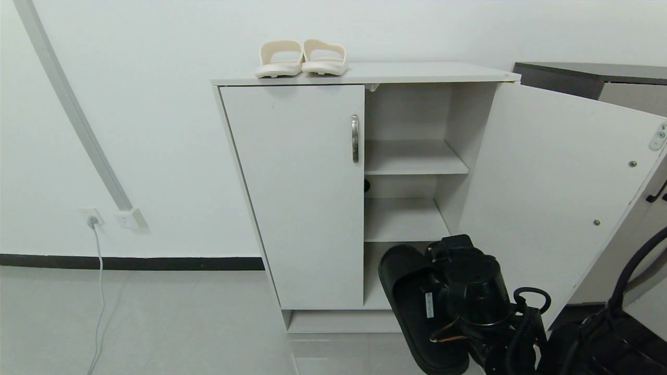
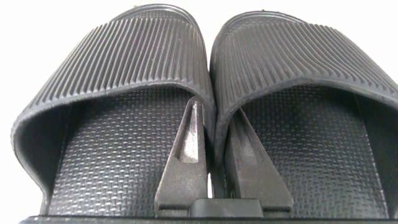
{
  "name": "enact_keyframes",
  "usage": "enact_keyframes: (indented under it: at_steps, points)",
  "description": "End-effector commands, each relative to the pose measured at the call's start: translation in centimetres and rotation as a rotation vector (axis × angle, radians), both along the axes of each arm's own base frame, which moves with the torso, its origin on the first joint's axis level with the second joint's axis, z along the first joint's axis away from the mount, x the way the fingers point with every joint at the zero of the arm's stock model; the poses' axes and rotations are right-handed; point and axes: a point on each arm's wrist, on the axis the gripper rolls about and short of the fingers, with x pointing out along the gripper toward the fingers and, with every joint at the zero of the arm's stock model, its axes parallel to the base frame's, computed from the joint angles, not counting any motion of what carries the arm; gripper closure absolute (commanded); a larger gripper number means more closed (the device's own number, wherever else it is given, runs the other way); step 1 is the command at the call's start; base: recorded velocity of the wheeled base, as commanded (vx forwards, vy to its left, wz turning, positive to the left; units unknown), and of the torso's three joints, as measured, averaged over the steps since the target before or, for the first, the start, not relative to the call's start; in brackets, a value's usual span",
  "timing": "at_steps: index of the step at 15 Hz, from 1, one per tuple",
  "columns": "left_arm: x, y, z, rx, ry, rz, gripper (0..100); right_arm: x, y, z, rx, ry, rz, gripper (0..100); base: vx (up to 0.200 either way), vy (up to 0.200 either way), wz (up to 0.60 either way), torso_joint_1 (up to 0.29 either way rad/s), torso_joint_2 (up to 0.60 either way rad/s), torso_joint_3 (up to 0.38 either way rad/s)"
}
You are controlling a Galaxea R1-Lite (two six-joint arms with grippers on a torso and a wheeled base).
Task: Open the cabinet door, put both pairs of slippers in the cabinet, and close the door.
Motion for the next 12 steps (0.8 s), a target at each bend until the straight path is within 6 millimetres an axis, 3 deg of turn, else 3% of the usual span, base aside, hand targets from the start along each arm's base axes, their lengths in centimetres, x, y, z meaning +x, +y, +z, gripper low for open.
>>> enact_keyframes:
  at_steps: [1, 5, 8, 11, 12]
  points:
    - [-0.2, 0.0, -0.1, 0.002, -0.042, -0.01, 100, -0.2, -0.1, -0.4, -0.01, 0.009, 0.006, 100, 0.0, 0.0, 0.0, 0.0, 0.0, 0.0]
    - [-0.2, -0.1, -0.1, -0.014, -0.041, -0.024, 100, 1.4, 1.2, -0.6, 0.028, -0.057, -0.005, 100, 0.0, 0.0, 0.0, 0.0, 0.0, 0.0]
    - [-0.2, -0.1, -0.1, -0.017, -0.041, -0.024, 100, 6.2, 2.0, -0.2, 0.055, -0.122, -0.159, 100, 0.0, 0.0, 0.0, 0.0, 0.0, 0.0]
    - [-0.2, -0.1, -0.1, -0.018, -0.041, -0.024, 100, 6.2, 2.2, -0.3, 0.053, -0.125, -0.172, 100, 0.0, 0.0, 0.0, 0.0, 0.0, 0.0]
    - [-0.2, -0.1, -0.1, -0.018, -0.041, -0.024, 100, 6.2, 2.2, -0.3, 0.051, -0.124, -0.172, 100, 0.0, -0.2, 0.0, 0.002, 0.0, -0.002]
